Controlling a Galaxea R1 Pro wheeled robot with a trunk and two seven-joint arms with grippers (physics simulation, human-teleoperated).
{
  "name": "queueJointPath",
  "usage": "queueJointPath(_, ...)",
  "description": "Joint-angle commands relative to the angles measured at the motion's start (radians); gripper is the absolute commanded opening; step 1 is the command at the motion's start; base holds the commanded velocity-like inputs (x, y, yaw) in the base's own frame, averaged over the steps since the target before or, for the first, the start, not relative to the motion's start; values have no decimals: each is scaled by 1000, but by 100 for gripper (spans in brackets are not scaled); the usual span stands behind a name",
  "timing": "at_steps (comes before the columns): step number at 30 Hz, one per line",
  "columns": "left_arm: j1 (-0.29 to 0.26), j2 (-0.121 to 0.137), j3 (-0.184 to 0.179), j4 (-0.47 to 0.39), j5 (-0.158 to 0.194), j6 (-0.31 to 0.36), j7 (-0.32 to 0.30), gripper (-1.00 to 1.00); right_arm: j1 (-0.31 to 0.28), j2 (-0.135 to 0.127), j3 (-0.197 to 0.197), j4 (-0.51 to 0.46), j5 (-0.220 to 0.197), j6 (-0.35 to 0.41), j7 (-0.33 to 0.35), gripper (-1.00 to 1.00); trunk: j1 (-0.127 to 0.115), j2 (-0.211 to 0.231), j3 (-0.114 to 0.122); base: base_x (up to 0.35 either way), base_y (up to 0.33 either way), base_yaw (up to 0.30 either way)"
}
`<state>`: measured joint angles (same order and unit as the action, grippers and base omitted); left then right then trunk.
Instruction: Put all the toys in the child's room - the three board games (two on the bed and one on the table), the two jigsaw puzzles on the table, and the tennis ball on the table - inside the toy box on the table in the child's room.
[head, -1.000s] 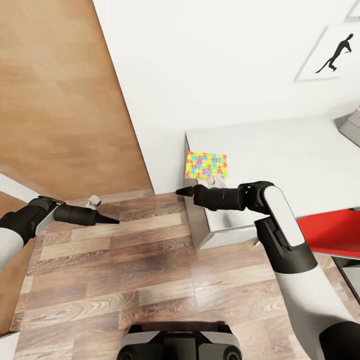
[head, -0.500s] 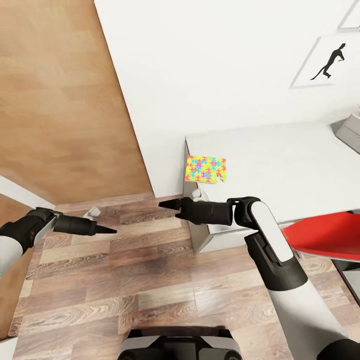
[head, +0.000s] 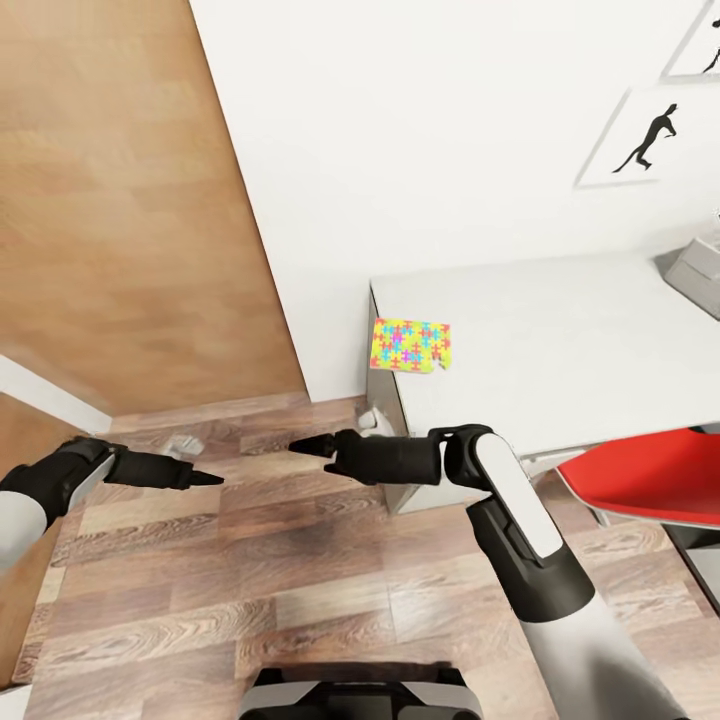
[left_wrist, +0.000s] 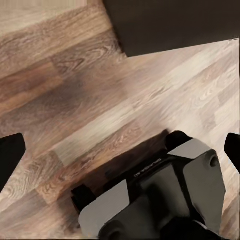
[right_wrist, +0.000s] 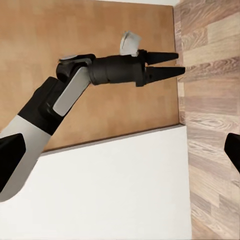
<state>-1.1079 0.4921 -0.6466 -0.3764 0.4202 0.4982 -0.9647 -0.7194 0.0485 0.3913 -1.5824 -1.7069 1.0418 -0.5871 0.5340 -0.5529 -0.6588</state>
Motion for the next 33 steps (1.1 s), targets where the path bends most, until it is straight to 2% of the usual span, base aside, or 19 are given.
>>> queueJointPath(1,9,-1,-5,-1,11,6,46,100,6,1,1,-1,-9,3,-10,100,0,-1,1,0,0,0)
queueJointPath(3,22,-4,-4,-1,14,4,102,100,22,-2,0,-1,-8,4,-10,100,0,-1,4,0,0,0)
queueJointPath(8,49,-6,-3,0,18,0,141,100,37,-18,-7,-1,-9,5,-6,100,0,-1,12,0,0,0)
queueJointPath(12,68,-6,-2,0,18,-1,146,100,47,-66,-5,-1,-10,5,43,100,0,-1,19,0,0,0)
queueJointPath(14,72,-6,-1,0,20,-2,147,100,75,-95,-4,-1,-10,5,118,100,0,-1,22,0,0,0)
queueJointPath(15,75,-6,-1,0,21,-2,147,100,99,-111,-4,-1,-10,5,187,100,0,-1,24,0,0,0)
queueJointPath(17,84,-6,0,0,21,-2,147,100,133,-124,-3,-1,-9,5,270,100,0,-1,27,0,0,0)
queueJointPath(21,99,-5,1,0,22,-2,146,100,195,-132,-1,-1,-9,5,334,100,0,-1,34,0,0,0)
queueJointPath(25,117,-6,2,1,23,-2,146,100,260,-126,9,-1,-8,5,349,100,0,-1,40,0,0,0)
queueJointPath(29,123,-6,2,0,25,-2,142,100,272,-119,53,-1,-7,5,349,100,0,-1,46,0,0,0)
queueJointPath(33,125,-3,8,1,23,0,135,100,275,-118,72,-2,-7,5,349,100,0,-1,51,0,0,0)
